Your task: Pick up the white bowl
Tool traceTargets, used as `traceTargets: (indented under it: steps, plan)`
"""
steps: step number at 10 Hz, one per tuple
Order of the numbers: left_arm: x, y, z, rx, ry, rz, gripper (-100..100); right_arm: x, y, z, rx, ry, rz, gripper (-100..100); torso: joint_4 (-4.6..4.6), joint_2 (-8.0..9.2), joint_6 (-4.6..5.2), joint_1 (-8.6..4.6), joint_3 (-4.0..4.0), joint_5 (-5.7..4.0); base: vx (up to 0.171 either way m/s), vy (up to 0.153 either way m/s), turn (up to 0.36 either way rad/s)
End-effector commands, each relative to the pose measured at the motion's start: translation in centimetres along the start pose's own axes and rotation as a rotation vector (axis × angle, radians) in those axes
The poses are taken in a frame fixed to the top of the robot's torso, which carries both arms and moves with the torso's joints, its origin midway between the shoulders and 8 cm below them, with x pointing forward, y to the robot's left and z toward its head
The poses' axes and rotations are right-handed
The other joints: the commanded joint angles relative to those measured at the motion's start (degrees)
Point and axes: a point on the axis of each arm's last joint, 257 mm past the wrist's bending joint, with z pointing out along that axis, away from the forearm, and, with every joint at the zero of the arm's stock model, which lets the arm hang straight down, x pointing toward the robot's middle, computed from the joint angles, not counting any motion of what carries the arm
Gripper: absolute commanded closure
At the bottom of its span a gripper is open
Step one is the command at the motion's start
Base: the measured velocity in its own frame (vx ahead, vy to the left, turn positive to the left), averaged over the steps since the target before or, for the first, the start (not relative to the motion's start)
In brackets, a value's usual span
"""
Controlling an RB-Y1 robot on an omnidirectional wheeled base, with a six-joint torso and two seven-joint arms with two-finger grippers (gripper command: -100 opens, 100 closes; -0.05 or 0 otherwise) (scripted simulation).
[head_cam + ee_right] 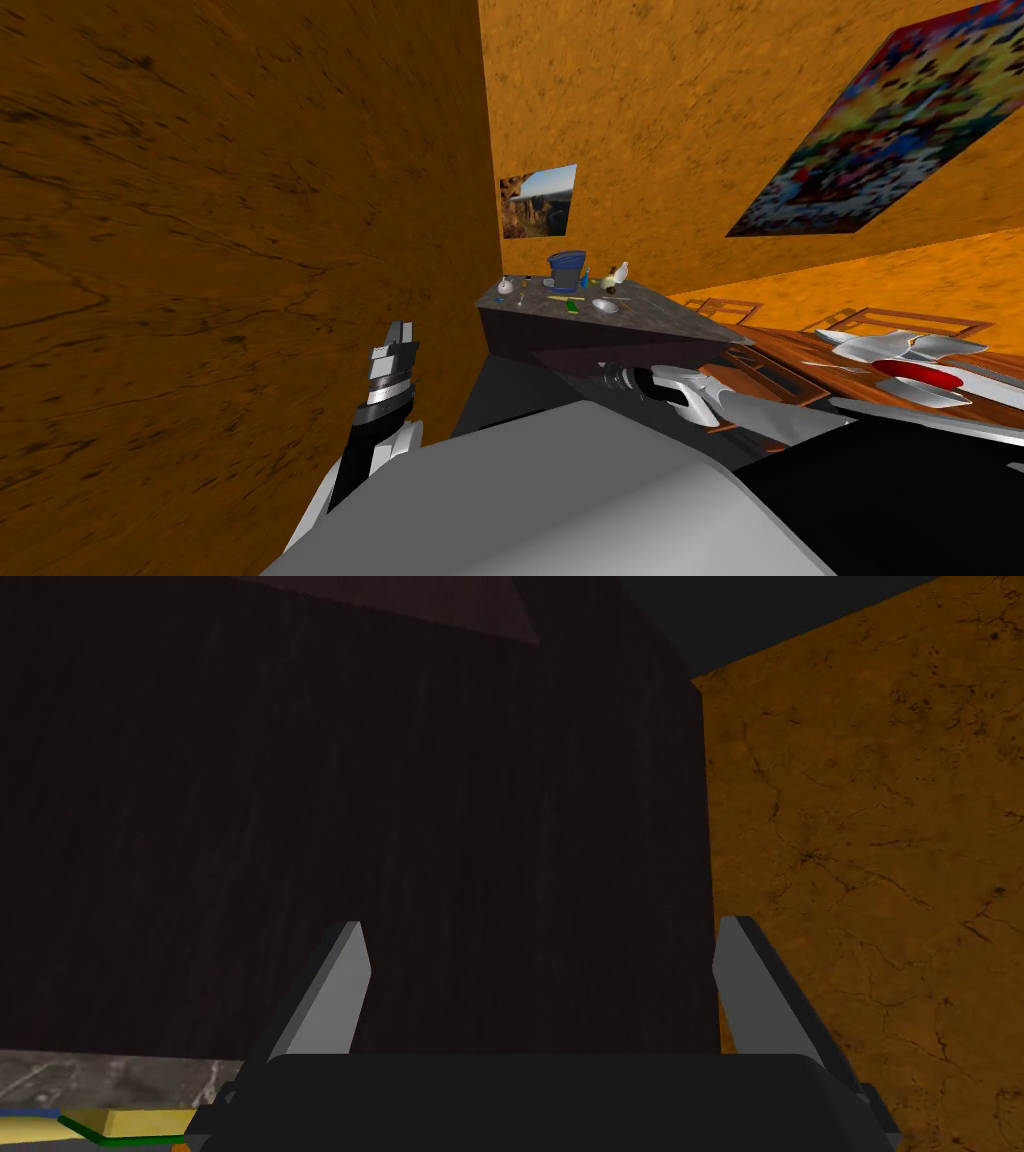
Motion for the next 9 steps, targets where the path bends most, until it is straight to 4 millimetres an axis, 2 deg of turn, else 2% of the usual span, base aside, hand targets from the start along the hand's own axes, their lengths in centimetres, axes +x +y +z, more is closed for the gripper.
traceTargets:
  steps: [1,2,3,4,5,6,7,8,9]
  plan:
    - [0.0,0.0,0.0,0.0,0.0,0.0,0,1.0,-2.3,-1.1,0.029,0.031,-0.029,-100,0.0,0.0,0.0,0.0,0.0,0.0,0.023,0.025,0.071]
    - [0.0,0.0,0.0,0.0,0.0,0.0,0,2.3,-4.8,-2.6,0.06,0.074,-0.075,-100,0.0,-0.01,0.02,-0.03,-0.01,-0.01,0.034,0.028,0.123]
    - [0.0,0.0,0.0,0.0,0.0,0.0,0,3.0,-6.1,-3.4,0.084,0.093,-0.08,-100,-0.01,-0.05,-0.01,-0.02,-0.03,0.01,0.037,0.019,0.053]
    - [0.0,0.0,0.0,0.0,0.0,0.0,0,4.1,-8.9,-5.4,0.121,0.139,-0.125,-100,-0.02,-0.06,0.02,-0.04,-0.04,-0.01,0.056,0.03,0.125]
    - [0.0,0.0,0.0,0.0,0.0,0.0,0,3.9,-8.7,-5.3,0.117,0.136,-0.127,-100,-0.02,-0.11,0.0,0.0,-0.06,0.0,0.045,0.018,0.051]
    - [0.0,0.0,0.0,0.0,0.0,0.0,0,4.6,-11.1,-7.3,0.146,0.174,-0.169,-100,-0.03,-0.1,0.01,-0.04,-0.06,-0.02,0.05,0.018,0.104]
    - [0.0,0.0,0.0,0.0,0.0,0.0,0,5.2,-12.1,-7.9,0.168,0.19,-0.167,-100,-0.02,-0.11,0.0,-0.05,-0.07,0.0,0.044,0.005,0.056]
    - [0.0,0.0,0.0,0.0,0.0,0.0,0,5.8,-14.5,-10.1,0.2,0.228,-0.204,-100,-0.02,-0.09,0.02,-0.08,-0.06,-0.03,0.062,-0.005,0.105]
    - [0.0,0.0,0.0,0.0,0.0,0.0,0,6.0,-14.7,-10.3,0.206,0.232,-0.204,-100,-0.03,-0.15,0.0,-0.11,-0.08,-0.02,0.055,-0.006,0.064]
